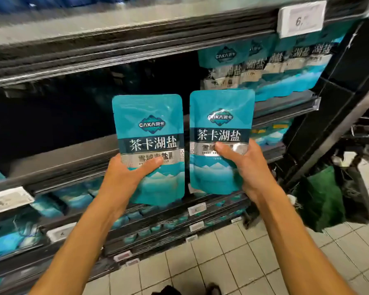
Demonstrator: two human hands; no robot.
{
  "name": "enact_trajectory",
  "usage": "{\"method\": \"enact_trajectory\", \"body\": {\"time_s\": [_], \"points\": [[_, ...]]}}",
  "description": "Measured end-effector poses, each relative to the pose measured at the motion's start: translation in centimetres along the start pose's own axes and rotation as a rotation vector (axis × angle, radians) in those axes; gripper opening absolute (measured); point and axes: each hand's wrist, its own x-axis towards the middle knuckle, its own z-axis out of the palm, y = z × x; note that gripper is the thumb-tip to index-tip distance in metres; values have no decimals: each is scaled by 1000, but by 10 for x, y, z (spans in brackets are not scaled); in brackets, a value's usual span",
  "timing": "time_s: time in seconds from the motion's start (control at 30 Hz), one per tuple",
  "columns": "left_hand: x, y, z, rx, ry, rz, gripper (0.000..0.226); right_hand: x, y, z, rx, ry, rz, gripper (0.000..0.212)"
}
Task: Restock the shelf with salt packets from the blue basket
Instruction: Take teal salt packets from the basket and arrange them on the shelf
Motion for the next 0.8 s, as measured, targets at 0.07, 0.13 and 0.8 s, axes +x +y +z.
{"method": "enact_trajectory", "body": {"time_s": [0.07, 0.13, 0.8], "points": [[20, 16, -2, 7, 35, 48, 47, 28, -13, 12, -23, -73, -42, 22], [41, 31, -4, -9, 53, 114, 42, 56, -22, 27, -42, -83, -82, 24], [172, 36, -33, -34, -132, 121, 36, 122, -2, 80, -944, 159, -426, 42]]}}
